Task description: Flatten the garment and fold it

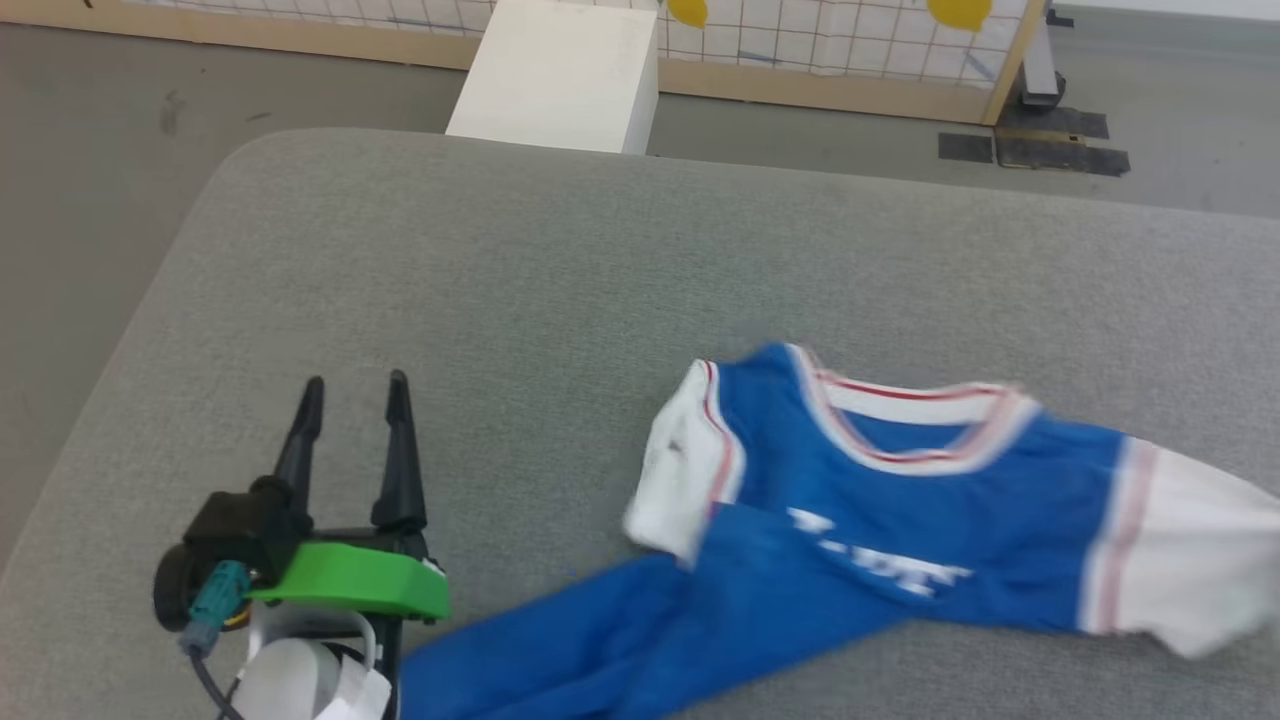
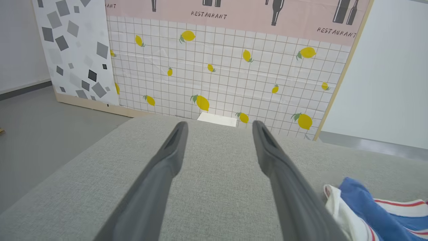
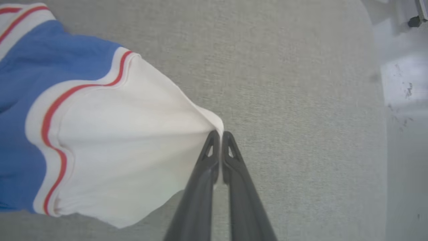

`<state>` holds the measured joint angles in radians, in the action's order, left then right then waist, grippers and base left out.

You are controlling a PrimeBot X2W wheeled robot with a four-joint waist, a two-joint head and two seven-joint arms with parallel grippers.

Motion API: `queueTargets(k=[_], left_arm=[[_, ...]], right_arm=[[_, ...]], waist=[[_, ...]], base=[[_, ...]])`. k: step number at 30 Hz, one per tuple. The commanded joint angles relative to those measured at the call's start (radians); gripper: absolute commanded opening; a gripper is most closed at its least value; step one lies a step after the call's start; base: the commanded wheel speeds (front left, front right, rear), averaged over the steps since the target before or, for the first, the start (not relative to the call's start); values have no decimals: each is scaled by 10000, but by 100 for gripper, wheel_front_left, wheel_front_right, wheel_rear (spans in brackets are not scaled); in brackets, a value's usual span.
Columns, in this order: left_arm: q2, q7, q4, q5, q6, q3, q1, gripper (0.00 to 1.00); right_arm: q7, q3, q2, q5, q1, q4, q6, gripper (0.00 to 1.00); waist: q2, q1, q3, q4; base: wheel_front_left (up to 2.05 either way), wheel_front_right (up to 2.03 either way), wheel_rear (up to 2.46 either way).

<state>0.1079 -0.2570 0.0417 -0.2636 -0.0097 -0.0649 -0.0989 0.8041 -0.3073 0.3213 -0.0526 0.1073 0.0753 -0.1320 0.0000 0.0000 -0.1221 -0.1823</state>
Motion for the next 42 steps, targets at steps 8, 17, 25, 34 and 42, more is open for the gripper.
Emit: queueTargets(k=[8,17,25,34,42], left_arm=[[-144,149,817,-209,-280,-214,-274,100],[-250,2682,1453,-895,-759,-1201,-1174,100],[-346,7714,2410,-1649,-959,-2838,-2577,100],[230,10090,3168,-778,-570,-3599,-3712,100],[265,10077,3811,-766,-469,-3642,-3926,3]], right_arm=[[-259,-1365,-650,43,-501,524,13,100],[-3258,-2708,-2065,-797,227,-433,13,100],[-3715,-2412,-2420,-636,-1,-833,13,100],[-3830,-2180,-2615,-570,-105,-1062,13,100],[-3929,-2129,-2675,-554,-88,-1081,13,100]], waist=[[0,0,-105,316],[0,0,160,663],[0,0,99,1060],[0,0,-348,1615],[0,0,-659,1787]], base=[[0,0,0],[0,0,0],[0,0,0],[0,0,0],[0,0,0]])
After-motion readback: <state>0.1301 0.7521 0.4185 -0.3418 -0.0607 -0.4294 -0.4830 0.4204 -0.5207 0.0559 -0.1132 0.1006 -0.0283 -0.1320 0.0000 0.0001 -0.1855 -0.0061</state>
